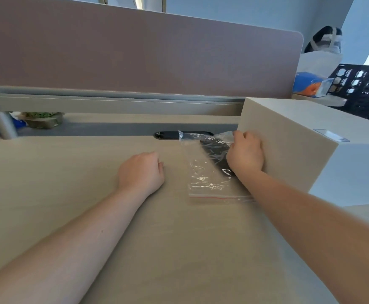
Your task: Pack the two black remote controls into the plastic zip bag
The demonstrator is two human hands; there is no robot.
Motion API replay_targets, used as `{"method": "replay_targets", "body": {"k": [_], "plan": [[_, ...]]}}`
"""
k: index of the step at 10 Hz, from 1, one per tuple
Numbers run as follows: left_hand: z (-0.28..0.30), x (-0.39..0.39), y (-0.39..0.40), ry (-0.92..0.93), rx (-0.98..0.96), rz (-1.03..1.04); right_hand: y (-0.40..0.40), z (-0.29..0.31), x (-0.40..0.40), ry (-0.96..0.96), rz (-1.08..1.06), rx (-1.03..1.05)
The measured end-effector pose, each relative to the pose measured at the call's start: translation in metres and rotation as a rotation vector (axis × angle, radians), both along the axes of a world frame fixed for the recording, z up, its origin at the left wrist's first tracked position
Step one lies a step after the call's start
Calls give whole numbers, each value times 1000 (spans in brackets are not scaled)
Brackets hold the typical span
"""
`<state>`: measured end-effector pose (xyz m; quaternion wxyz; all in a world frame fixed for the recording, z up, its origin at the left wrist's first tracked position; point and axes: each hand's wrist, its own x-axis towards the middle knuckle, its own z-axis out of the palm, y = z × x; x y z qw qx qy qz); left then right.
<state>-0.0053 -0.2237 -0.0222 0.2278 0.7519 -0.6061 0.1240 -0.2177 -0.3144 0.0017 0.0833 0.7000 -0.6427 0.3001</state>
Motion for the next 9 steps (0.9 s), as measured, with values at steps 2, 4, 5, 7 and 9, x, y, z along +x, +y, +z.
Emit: {"method": "replay_targets", "body": {"k": [2, 4, 5, 7, 9], "plan": [[-2, -6, 12, -86, -72, -42, 28, -1, -11, 68, 186, 105], [-2, -11, 38, -113, -56, -57, 55, -14, -34, 172, 302, 352], [-4, -12, 51, -94, -21, -68, 57, -12, -39, 172, 335, 440], [-6, -13, 76, -65, 15, -89, 61, -12, -41, 118, 351, 475], [-5, -18, 91, -57, 31, -87, 102, 7, -41, -26, 301, 308]]}}
